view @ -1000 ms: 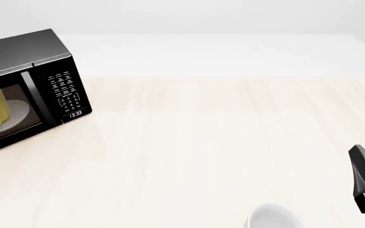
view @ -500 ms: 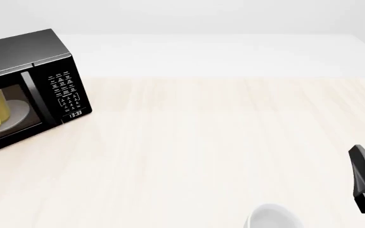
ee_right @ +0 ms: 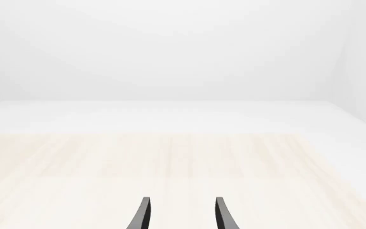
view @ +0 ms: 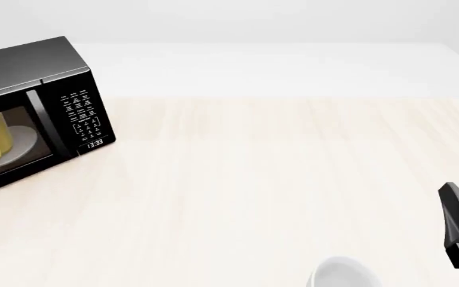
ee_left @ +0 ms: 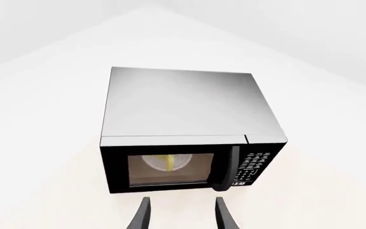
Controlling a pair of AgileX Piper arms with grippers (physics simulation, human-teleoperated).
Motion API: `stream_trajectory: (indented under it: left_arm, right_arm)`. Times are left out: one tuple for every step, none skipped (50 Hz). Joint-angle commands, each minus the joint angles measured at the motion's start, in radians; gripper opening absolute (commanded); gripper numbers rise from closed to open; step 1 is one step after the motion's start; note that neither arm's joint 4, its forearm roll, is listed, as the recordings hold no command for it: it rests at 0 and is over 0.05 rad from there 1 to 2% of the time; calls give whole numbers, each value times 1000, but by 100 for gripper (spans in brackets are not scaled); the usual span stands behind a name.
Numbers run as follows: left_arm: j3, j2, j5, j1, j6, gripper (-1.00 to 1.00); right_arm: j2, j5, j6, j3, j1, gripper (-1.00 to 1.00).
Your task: Put the yellow and white mug in the microwave and close it.
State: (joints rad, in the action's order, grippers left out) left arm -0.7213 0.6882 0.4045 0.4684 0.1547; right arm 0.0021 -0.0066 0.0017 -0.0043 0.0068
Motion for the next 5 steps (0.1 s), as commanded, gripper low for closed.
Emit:
stream_trajectory:
  left_arm:
    - [-24,-87,86,-16,13,100]
    - [-33,-103,102,-12,16,100]
    - [-36,-110,109,-13,17,100]
    - [-39,-119,117,-13,17,100]
    - [-40,-125,122,-13,18,100]
  right_arm:
    - [0,0,0,0,0,100]
    - [0,0,0,0,0,100]
    - [0,0,0,0,0,100]
    - [0,0,0,0,0,100]
    - [0,0,0,0,0,100]
